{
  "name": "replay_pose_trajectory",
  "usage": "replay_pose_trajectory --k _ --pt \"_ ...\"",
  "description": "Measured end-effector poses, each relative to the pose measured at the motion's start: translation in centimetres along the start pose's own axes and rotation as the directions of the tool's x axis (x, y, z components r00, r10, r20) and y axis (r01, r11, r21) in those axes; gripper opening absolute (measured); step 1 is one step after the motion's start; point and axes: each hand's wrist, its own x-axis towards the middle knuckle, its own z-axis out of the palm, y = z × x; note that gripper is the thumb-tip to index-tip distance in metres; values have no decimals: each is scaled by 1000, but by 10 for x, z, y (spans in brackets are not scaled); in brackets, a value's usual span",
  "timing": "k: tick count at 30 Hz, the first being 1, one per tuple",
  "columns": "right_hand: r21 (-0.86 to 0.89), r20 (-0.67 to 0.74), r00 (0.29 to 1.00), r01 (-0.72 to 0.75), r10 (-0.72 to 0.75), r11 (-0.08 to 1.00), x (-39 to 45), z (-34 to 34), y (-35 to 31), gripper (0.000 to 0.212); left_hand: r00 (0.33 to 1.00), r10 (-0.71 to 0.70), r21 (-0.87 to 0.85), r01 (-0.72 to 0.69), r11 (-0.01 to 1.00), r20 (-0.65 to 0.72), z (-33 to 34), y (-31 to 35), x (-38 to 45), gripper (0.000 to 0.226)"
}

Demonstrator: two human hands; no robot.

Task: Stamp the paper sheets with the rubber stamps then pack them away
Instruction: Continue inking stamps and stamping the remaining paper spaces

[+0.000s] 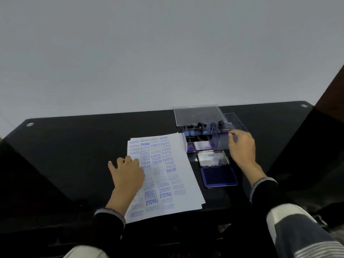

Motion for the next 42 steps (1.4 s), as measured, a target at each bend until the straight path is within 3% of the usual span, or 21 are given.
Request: replay_pose_trajectory --k 3,5,7,9,13,16,20,25,31,35,38,40,42 --pt "3 16 1000 -27 26 1000 -4 -12 22 18 1000 -1 -88 1 996 -3 -23 29 13 26" --pt "56 77 996 -52 47 997 -5 -14 36 22 985 84 -241 -119 963 -151 -31 57 21 29" --pt "89 121 993 -28 17 996 -8 -13 47 26 942 196 -407 -298 863 -273 -40 92 29 25" --pt "125 149 989 -19 0 992 -11 -10 54 31 917 287 -490 -391 779 -276 -49 129 39 21" --pt "121 185 981 38 -60 992 -18 -9 67 42 892 391 -562 -449 694 -230 -58 192 69 18" --pt "69 190 970 140 -151 988 -20 -7 78 50 876 440 -522 -473 710 -197 -54 221 102 17" --pt "9 195 960 203 -201 979 -20 0 84 53 840 511 -340 -541 769 -181 -49 252 143 23" --pt "-46 157 960 243 -233 969 -18 5 86 52 900 433 38 -432 901 -49 -48 294 156 51" --pt "-76 129 962 250 -239 965 -17 6 85 59 941 321 94 -331 939 104 -54 312 158 69" --pt "-69 154 959 250 -237 966 -18 5 86 57 957 248 -139 -228 964 152 -47 306 160 60" --pt "-91 158 961 245 -229 965 -19 3 84 57 967 250 -306 -225 925 43 -41 304 160 45" --pt "-119 158 961 247 -228 962 -20 2 81 57 953 262 -447 -303 841 -152 -39 302 156 32" --pt "-131 118 960 267 -252 955 -21 -1 78 52 925 272 -666 -379 642 -264 -44 293 147 24"
